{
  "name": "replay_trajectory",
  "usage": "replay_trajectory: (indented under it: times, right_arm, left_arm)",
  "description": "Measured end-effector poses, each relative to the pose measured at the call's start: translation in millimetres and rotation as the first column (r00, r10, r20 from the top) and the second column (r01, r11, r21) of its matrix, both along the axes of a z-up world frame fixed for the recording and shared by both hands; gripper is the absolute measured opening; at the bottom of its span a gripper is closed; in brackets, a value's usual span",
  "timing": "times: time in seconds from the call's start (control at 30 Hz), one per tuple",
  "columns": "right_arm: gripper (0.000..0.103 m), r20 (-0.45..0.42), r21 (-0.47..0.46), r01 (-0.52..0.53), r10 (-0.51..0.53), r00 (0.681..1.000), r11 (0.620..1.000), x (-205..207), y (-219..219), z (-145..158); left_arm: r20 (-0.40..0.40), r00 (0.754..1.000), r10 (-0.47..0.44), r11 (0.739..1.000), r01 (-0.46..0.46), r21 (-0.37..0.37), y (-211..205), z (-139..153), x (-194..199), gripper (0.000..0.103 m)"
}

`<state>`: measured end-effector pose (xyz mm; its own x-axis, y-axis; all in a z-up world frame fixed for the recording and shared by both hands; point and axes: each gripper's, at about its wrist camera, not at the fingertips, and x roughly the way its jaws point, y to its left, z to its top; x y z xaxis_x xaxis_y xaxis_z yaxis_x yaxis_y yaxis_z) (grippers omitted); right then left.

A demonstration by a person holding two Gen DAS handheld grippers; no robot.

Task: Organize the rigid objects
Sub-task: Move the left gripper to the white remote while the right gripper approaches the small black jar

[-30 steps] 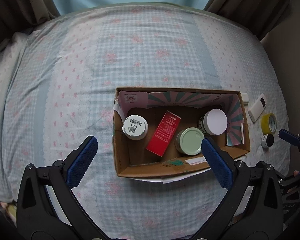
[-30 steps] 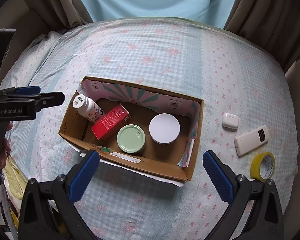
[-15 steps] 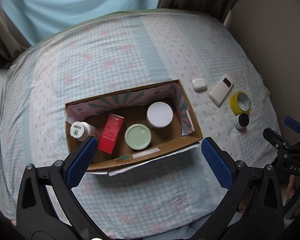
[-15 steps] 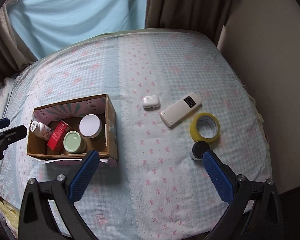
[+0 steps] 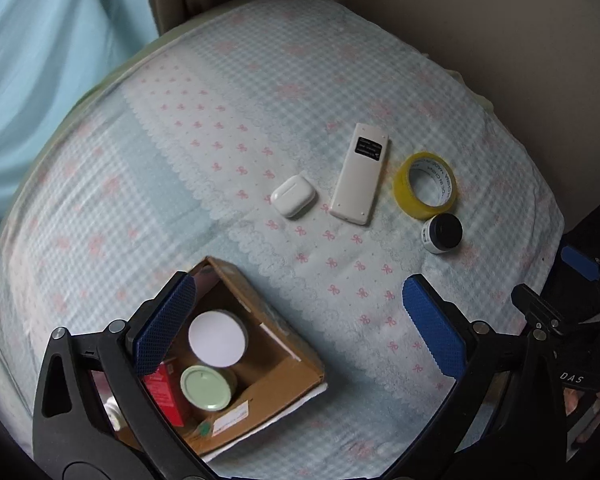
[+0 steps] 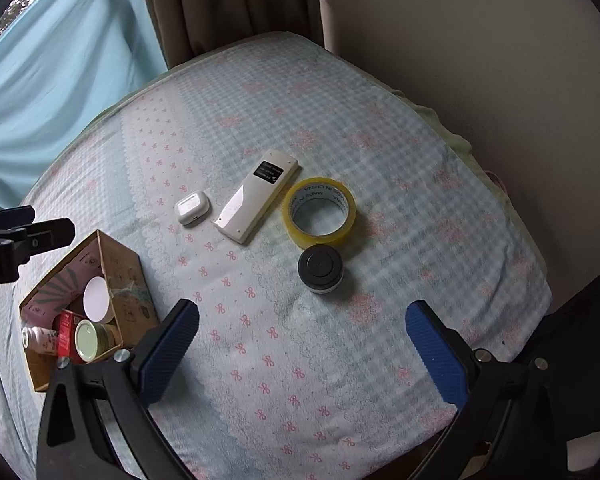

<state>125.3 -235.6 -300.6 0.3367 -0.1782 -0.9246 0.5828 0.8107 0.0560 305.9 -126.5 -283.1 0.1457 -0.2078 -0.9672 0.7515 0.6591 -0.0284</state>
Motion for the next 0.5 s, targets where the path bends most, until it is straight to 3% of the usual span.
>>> replay_trajectory:
  times: [0.13,0.27,0.43,0.5]
  right_arm:
    - [0.103,-0.046,0.008,0.031,-0.031,0.998,0.999,10.8,-17.6,-28.1]
    - [0.103,-0.088,0.007,0.028,-0.028,0.996,1.0,22.2,-31.0,-54.9]
    - [0.102,-0.122,0.006,0.018,-0.017,0.992,1.0,34.6,-42.5,-88.6]
    - [0.094,-0.152,0.019,0.006,-0.003,0.988,1.0,41.1,-44.5,-105.0]
  left_arm:
    - [-0.073,0.989,-0.129,0.989,0.134,0.068,-58.0,-40.0,12.9,0.103]
    - [-0.119,0.966,-0.228,0.958,0.244,0.148,-108.7,-89.1,22.2,0.103]
    - [-0.189,0.948,-0.256,0.939,0.29,0.182,-147.9,-145.2,29.9,0.103]
    - [-0.205,0.944,-0.257,0.933,0.298,0.203,-160.3,-164.9,32.3,0.103]
